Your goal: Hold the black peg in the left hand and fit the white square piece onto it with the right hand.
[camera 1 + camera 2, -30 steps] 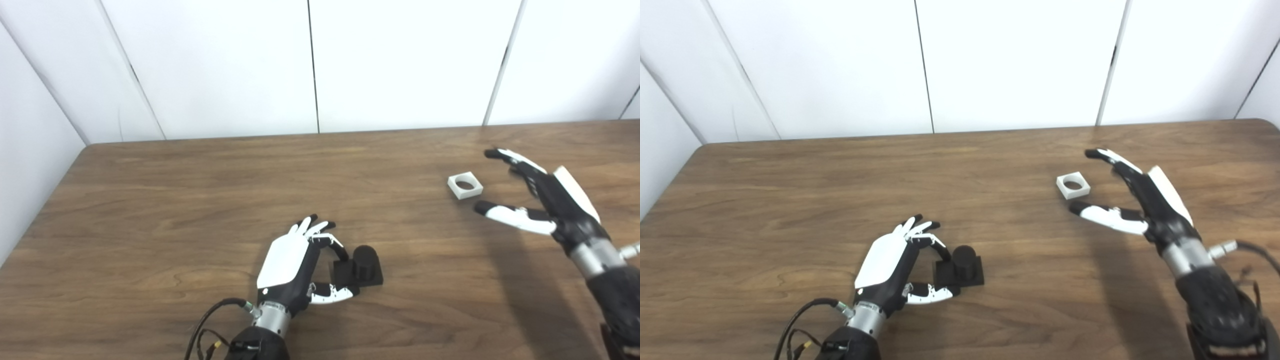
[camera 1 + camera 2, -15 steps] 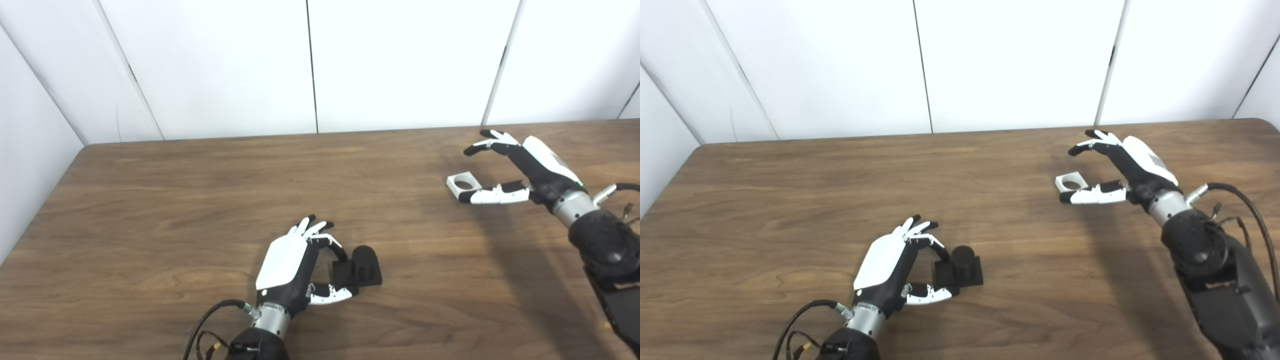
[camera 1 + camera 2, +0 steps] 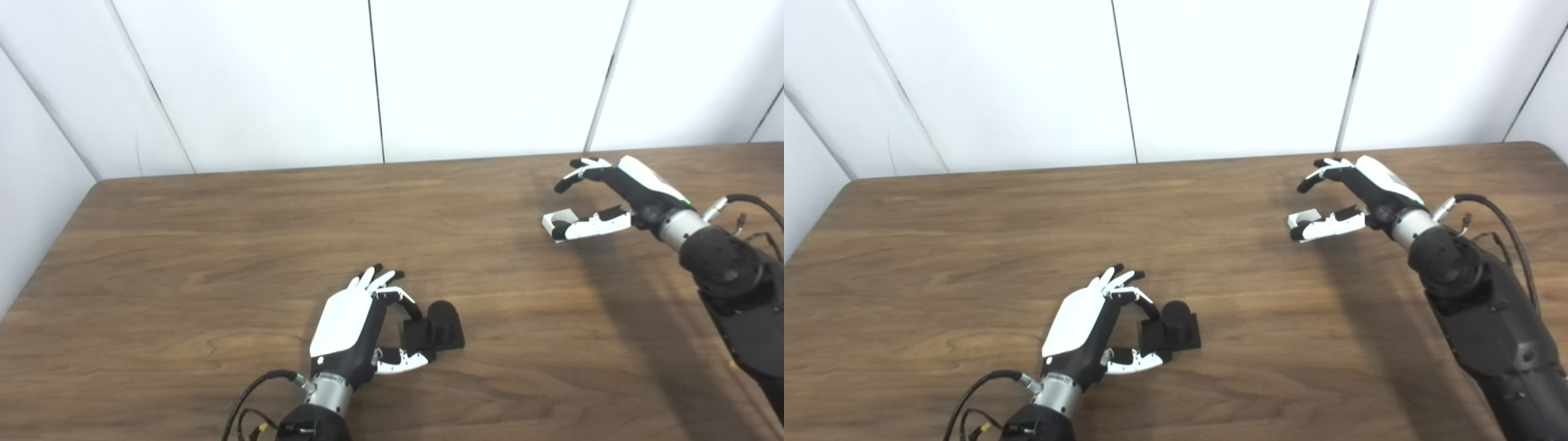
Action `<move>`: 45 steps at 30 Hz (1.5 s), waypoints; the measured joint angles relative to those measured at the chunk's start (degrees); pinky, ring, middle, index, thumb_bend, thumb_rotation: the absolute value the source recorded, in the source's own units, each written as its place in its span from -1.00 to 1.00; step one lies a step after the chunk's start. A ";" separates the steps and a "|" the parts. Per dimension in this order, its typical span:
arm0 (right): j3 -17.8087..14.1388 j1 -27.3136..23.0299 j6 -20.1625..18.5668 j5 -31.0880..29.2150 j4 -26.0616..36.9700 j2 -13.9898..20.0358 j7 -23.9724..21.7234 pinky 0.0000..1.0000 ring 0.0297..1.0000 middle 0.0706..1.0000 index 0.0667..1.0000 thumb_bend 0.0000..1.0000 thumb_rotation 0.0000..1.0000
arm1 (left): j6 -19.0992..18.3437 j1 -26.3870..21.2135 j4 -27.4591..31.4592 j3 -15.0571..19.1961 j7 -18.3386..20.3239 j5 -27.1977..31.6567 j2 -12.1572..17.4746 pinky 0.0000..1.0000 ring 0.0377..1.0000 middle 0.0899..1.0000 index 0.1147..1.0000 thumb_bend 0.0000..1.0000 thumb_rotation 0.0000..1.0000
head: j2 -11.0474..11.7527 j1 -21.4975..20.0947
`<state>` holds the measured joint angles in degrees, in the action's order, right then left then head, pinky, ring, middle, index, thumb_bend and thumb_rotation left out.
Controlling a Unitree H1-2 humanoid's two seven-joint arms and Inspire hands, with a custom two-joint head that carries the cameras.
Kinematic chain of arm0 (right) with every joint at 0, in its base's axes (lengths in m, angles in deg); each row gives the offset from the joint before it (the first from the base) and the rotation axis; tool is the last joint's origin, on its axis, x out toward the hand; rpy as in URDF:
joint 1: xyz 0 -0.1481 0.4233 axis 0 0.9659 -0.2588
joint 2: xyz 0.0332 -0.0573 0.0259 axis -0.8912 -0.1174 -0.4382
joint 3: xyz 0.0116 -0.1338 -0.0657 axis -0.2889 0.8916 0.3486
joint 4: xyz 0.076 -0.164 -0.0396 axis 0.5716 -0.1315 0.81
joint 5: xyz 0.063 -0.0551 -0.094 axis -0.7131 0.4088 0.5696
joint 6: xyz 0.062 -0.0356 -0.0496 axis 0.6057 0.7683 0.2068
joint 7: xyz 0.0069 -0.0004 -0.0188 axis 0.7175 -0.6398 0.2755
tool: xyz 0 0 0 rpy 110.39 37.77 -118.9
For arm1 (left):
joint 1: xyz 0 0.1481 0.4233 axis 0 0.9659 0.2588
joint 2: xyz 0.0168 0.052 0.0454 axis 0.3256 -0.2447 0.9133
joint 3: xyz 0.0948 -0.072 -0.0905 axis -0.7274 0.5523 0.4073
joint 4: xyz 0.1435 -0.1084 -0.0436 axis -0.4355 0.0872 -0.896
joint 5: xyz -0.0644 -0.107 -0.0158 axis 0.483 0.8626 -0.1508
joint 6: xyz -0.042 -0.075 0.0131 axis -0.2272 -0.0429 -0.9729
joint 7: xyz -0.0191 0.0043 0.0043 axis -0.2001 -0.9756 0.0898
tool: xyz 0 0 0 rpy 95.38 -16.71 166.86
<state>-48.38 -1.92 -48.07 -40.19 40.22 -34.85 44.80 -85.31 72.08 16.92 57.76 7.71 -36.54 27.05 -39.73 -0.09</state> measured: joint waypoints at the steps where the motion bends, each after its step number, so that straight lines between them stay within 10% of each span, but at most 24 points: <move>1: 0.17 -0.10 0.01 0.18 -0.30 0.00 0.00 0.87 1.00 0.87 0.35 0.86 -0.25 | 0.00 0.02 0.00 -0.02 -0.06 0.00 0.00 0.95 0.96 0.75 -0.15 0.03 -0.88 | 0.00 0.00; 45: 6.84 -6.20 6.05 8.55 -8.88 1.56 -0.20 0.97 1.00 0.92 0.40 0.82 -0.40 | 0.11 0.40 -0.44 -0.85 -2.38 -0.14 -0.06 0.96 0.93 0.75 -0.15 0.03 -0.88 | 1.14 0.00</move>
<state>-41.54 -8.11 -42.02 -31.64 31.34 -33.29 44.61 -85.21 72.47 16.49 56.91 5.33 -36.68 26.99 -38.58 -0.09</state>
